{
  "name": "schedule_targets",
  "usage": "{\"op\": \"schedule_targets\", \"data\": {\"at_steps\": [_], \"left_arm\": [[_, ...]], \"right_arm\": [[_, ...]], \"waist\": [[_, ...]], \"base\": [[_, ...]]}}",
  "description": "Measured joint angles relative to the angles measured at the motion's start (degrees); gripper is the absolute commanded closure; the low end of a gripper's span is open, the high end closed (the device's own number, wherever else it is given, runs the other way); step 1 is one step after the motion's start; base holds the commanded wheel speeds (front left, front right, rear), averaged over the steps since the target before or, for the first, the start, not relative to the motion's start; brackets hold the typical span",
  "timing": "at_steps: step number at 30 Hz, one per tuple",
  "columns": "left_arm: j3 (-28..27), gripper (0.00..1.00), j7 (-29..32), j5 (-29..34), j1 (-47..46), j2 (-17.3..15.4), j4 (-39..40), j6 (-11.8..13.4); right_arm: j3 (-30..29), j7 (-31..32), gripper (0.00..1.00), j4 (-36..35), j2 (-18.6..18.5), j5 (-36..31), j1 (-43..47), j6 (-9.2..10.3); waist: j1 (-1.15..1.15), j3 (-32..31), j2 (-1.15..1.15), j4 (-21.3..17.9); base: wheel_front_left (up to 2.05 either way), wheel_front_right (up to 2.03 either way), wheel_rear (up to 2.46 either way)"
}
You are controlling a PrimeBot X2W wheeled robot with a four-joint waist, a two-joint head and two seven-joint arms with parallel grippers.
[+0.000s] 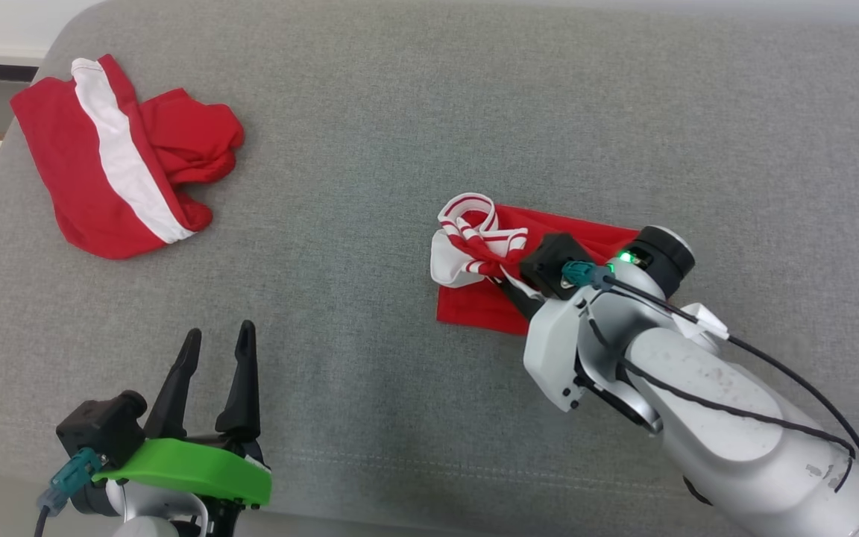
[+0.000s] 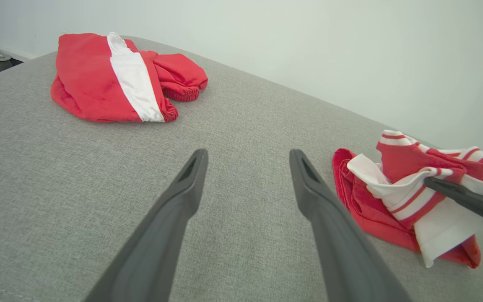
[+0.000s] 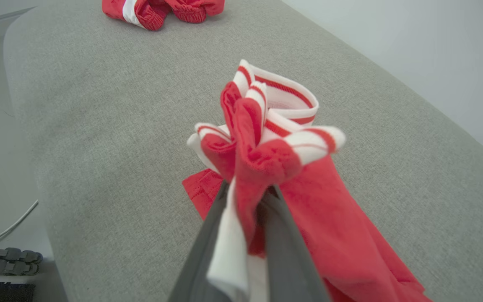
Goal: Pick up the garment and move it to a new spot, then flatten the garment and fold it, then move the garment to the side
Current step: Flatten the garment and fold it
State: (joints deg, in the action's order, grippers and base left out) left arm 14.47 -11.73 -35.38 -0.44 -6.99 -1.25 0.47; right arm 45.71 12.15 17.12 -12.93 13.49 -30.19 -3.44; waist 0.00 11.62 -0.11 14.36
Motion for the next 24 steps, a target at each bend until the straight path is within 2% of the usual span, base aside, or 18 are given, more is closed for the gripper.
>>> {"op": "schedule_targets", "data": {"at_steps": [1,2,3,4,7,14,16,24], "left_arm": [[0.2,0.0,0.0,0.0,0.0,0.0,0.0,0.0],[0.3,0.0,0.0,0.0,0.0,0.1,-0.1,-0.1],[0.3,0.0,0.0,0.0,0.0,0.1,-0.1,-0.3],[0.4,0.0,0.0,0.0,0.0,0.1,-0.2,-0.4],[0.7,0.0,0.0,0.0,-0.1,0.3,-0.4,-0.5],[0.0,0.0,0.0,0.0,0.0,0.2,-1.2,-0.4],[-0.2,0.0,0.0,0.0,0.0,0.1,-1.4,-0.4],[-0.9,0.0,-0.2,0.0,0.0,-0.1,-1.3,-0.4]], "right_arm": [[0.3,0.0,1.0,0.2,0.3,-0.3,0.0,0.01],[0.5,0.0,0.68,0.4,0.6,-0.5,0.0,0.07],[0.8,0.0,0.25,0.6,0.8,-0.6,-0.1,0.09],[1.2,0.0,0.0,0.9,1.0,-1.1,-0.2,0.1],[1.3,-0.1,0.0,1.6,2.1,-1.4,-0.2,1.1],[2.8,-0.5,0.0,1.9,3.4,-2.3,-0.2,1.01],[3.4,-0.5,0.0,1.8,3.9,-2.1,-0.1,0.43],[3.1,-0.5,0.0,-1.2,7.0,4.9,3.0,-0.75]], "waist": [[0.0,0.0,0.0,0.1],[0.0,0.0,0.0,0.1],[0.0,0.0,0.0,0.2],[0.0,0.0,0.0,0.3],[0.0,0.0,0.0,0.8],[0.0,-0.5,0.0,1.0],[0.0,-0.8,0.0,0.7],[0.0,-1.7,0.0,-1.1]], "base": [[0.0,0.0,0.0],[0.0,0.0,0.0],[0.0,0.0,0.0],[0.0,0.0,0.0],[0.0,0.0,0.0],[0.0,0.0,0.0],[0.0,0.0,0.0],[0.0,0.0,0.0]]}}
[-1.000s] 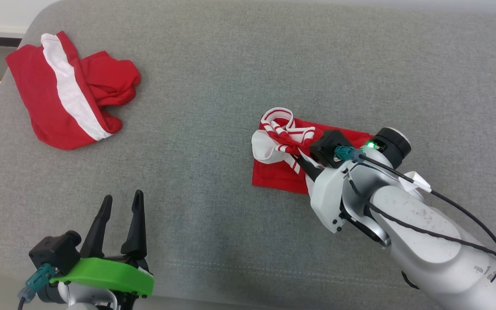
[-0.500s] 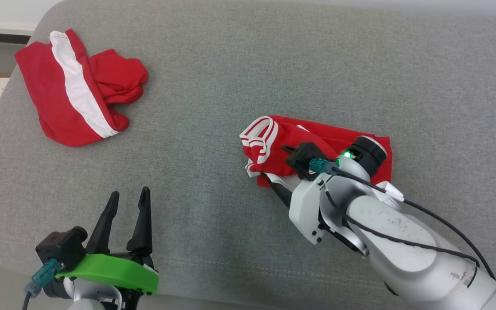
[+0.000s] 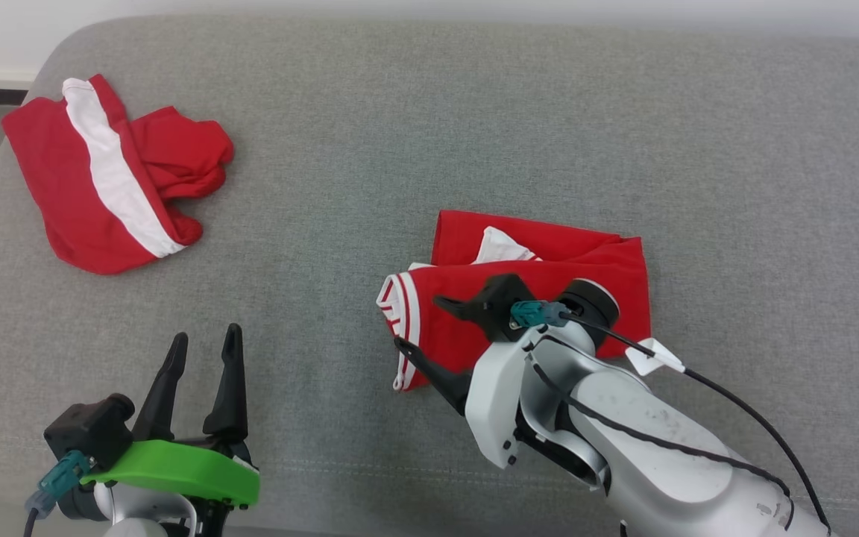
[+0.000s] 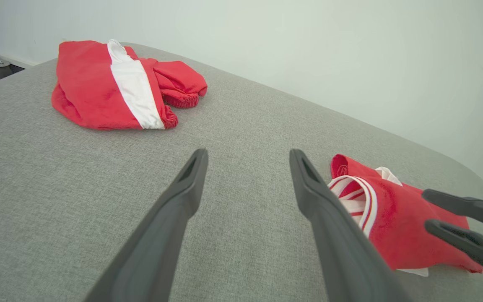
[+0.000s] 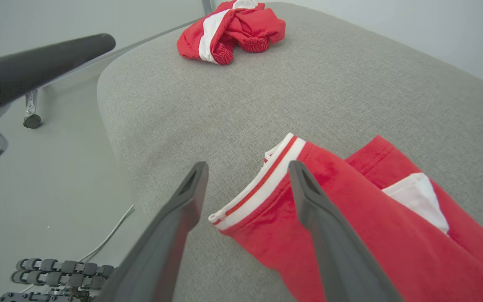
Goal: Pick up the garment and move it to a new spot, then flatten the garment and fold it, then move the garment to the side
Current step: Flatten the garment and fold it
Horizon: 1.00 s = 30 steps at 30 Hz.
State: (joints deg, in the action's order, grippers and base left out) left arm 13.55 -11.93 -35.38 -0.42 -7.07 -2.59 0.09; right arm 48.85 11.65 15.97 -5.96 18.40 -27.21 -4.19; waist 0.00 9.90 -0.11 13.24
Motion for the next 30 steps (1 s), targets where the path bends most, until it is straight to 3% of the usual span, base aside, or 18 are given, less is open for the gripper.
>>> {"op": "schedule_targets", "data": {"at_steps": [5,13,21,30], "left_arm": [[-0.6,0.0,-0.1,0.0,0.2,-0.6,0.3,0.2],[-0.8,0.0,-0.2,0.0,0.5,-1.0,1.3,0.6],[-0.2,0.0,0.4,-0.1,0.5,-1.2,1.6,0.4],[0.1,0.0,3.1,-3.8,0.4,-1.1,2.5,-1.2]], "right_arm": [[-4.0,0.0,0.0,-3.1,0.1,6.4,4.4,0.12],[-12.8,-0.6,0.0,-7.0,-0.6,14.1,9.2,2.87],[-17.3,-1.1,0.0,-9.8,-4.7,15.8,11.8,4.61],[-22.4,-4.1,0.0,-10.8,-6.5,18.1,15.3,5.38]], "waist": [[0.0,-0.4,0.0,-1.5],[0.0,-0.3,0.0,-3.8],[0.0,0.1,0.0,-6.4],[0.0,0.3,0.0,-9.6]], "base": [[0.0,0.0,0.0],[0.0,0.0,0.0],[0.0,0.0,0.0],[0.0,0.0,0.0]]}}
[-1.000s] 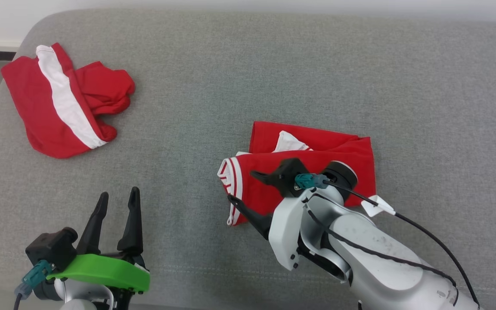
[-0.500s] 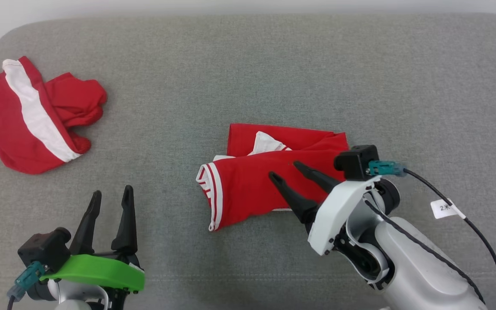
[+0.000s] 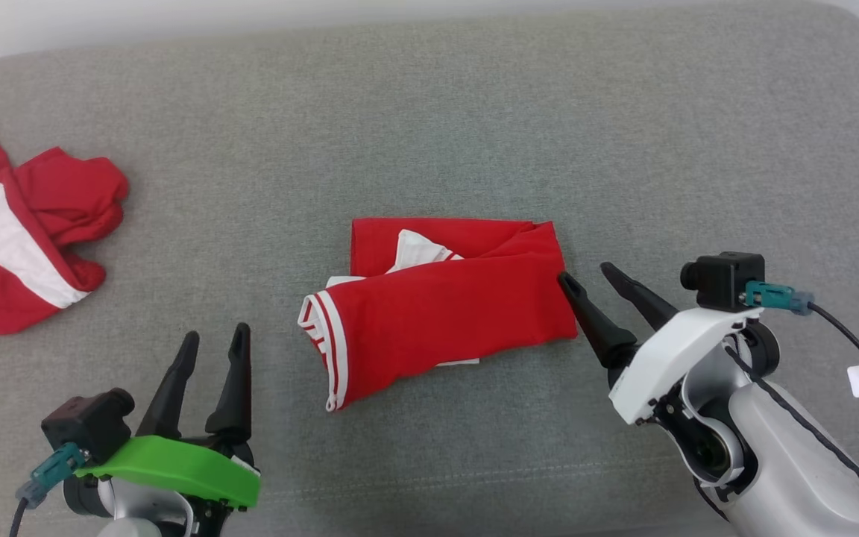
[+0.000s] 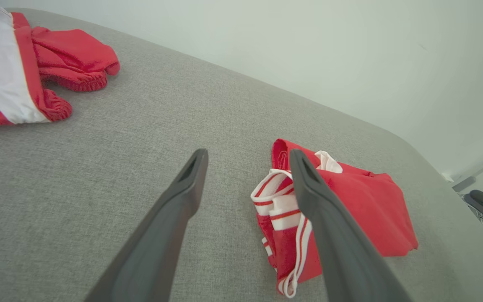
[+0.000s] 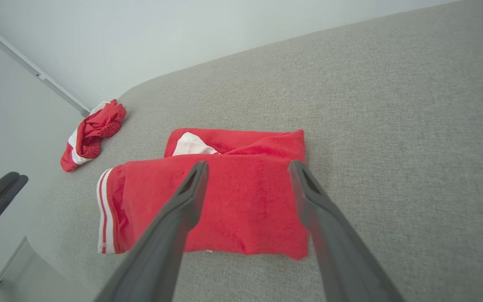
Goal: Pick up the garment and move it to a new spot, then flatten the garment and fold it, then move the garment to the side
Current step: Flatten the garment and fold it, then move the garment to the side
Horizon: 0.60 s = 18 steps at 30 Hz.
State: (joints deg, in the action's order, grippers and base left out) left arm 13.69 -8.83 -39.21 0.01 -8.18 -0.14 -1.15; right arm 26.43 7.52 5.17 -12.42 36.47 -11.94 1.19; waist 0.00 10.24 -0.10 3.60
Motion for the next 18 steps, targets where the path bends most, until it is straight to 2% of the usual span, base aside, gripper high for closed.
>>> {"op": "schedule_targets", "data": {"at_steps": [2,9,15,18], "left_arm": [[0.7,0.0,1.2,-0.3,0.0,-0.2,0.0,-0.7],[2.0,0.0,5.1,0.7,-1.3,-4.1,0.0,-1.9],[3.0,0.0,6.3,0.7,-3.4,-3.9,0.8,-1.9],[3.7,0.0,7.0,0.7,-3.8,-3.7,1.0,-2.2]], "right_arm": [[-0.5,-0.4,0.0,-0.1,-0.3,0.7,0.8,0.0],[-0.8,-2.1,0.0,-0.8,-1.4,0.9,2.0,-0.03],[-2.6,-3.0,0.0,-0.9,0.5,4.9,3.4,-0.24],[-3.0,-3.0,0.0,0.0,0.5,6.1,3.4,-1.27]], "waist": [[0.0,0.1,0.0,-0.8],[0.0,0.9,0.0,-4.6],[0.0,1.7,0.0,-6.3],[0.0,2.6,0.0,-6.5]], "base": [[0.0,0.0,0.0],[0.0,0.0,0.0],[0.0,0.0,0.0],[0.0,0.0,0.0]]}}
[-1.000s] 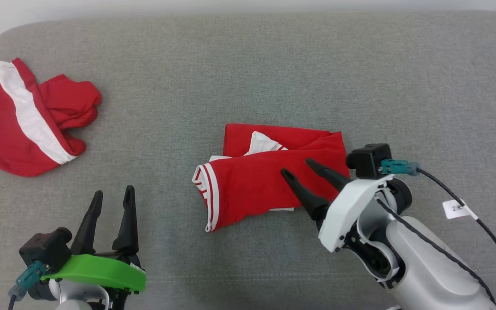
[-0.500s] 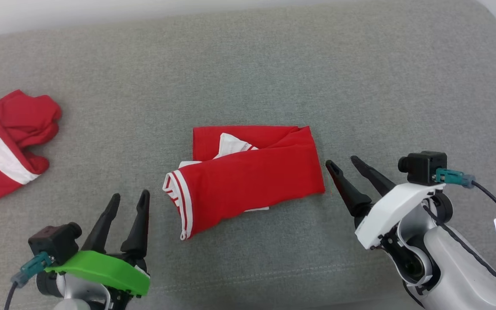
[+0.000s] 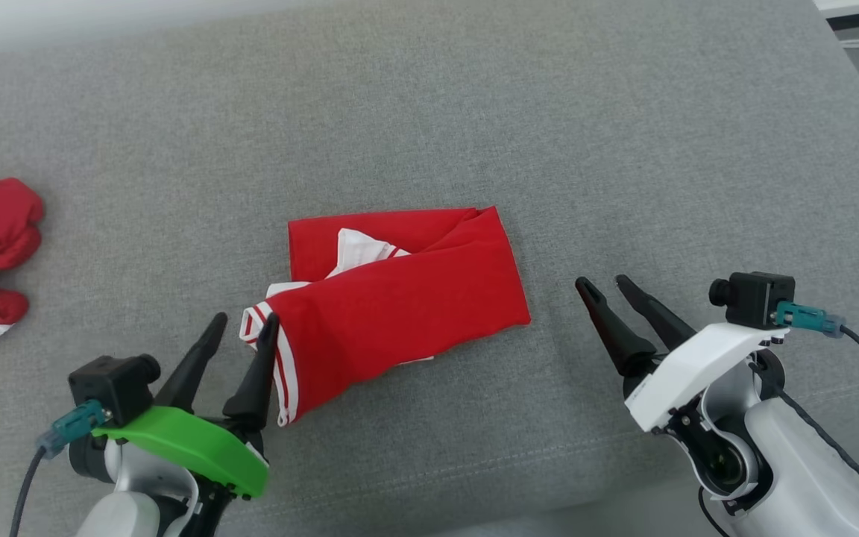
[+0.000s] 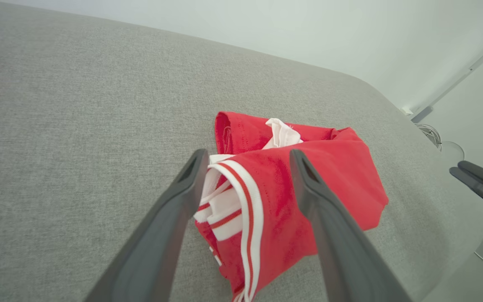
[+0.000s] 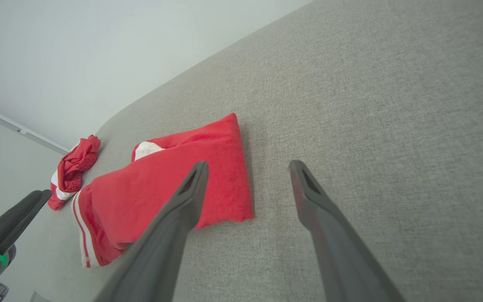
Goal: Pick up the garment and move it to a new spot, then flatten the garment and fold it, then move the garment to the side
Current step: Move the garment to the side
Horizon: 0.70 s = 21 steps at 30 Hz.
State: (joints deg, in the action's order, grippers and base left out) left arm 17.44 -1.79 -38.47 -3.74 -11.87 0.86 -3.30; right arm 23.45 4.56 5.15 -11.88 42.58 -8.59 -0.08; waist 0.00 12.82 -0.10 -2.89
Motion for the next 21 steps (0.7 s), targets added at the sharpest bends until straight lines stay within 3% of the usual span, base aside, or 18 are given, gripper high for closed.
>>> {"op": "schedule_targets", "data": {"at_steps": [14,21], "left_arm": [[1.3,0.0,1.6,0.0,-3.6,0.4,0.5,-0.7],[2.4,0.0,1.5,0.0,-5.2,2.2,0.4,-0.8]], "right_arm": [[-0.7,2.6,0.0,5.1,-2.9,0.8,-5.7,-3.53],[0.0,4.6,0.0,7.4,-3.0,3.1,-8.8,-5.39]], "waist": [[0.0,3.5,0.0,2.8],[0.0,5.1,0.0,5.0]], "base": [[0.0,0.0,0.0],[0.0,0.0,0.0]]}}
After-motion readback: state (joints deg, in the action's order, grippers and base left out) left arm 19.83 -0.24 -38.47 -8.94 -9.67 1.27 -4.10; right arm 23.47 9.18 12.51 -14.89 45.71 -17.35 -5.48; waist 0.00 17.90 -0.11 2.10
